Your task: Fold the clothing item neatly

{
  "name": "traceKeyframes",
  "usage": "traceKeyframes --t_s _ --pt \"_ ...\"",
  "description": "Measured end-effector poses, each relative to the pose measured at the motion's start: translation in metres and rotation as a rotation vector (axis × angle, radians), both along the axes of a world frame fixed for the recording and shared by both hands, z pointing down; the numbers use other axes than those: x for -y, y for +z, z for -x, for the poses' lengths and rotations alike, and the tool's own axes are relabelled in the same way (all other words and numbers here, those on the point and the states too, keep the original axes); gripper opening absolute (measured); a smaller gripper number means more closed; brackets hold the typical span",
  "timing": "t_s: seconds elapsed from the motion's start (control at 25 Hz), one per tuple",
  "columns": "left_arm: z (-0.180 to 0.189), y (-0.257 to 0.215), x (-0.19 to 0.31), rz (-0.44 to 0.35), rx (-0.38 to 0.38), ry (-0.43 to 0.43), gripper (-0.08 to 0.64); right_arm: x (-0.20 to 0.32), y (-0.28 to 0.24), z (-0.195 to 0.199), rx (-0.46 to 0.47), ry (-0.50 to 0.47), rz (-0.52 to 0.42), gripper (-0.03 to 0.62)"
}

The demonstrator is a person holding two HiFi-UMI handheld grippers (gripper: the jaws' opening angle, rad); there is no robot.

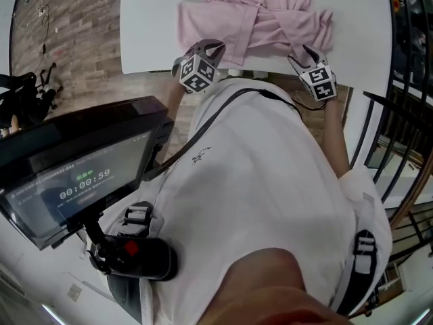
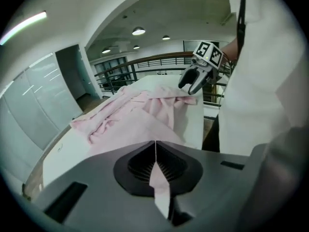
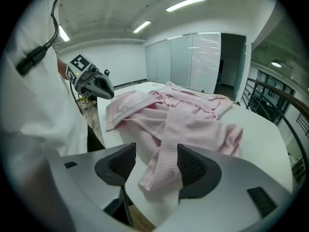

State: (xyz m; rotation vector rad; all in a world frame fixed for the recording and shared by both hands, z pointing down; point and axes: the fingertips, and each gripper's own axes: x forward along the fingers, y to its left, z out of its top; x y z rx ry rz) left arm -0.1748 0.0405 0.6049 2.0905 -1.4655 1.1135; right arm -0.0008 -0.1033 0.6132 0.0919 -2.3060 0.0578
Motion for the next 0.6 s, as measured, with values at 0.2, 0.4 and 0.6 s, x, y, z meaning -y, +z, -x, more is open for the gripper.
traceKeyframes --t_s 0.2,0.4,0.6 --pt "-0.044 0.021 -0.016 0.056 0.036 0.210 0.005 -0.025 0.007 -0.024 -0.021 0.033 0.031 0.267" --pt "-0.069 0.046 -0.022 0.165 -0.011 0.327 0.135 -0.025 0.013 -0.043 -0.032 0.100 0.055 0.268" --pt "-0.068 0.074 -0.022 0.255 0.016 0.358 0.135 -0.022 0.017 -0.052 -0.060 0.113 0.055 0.268"
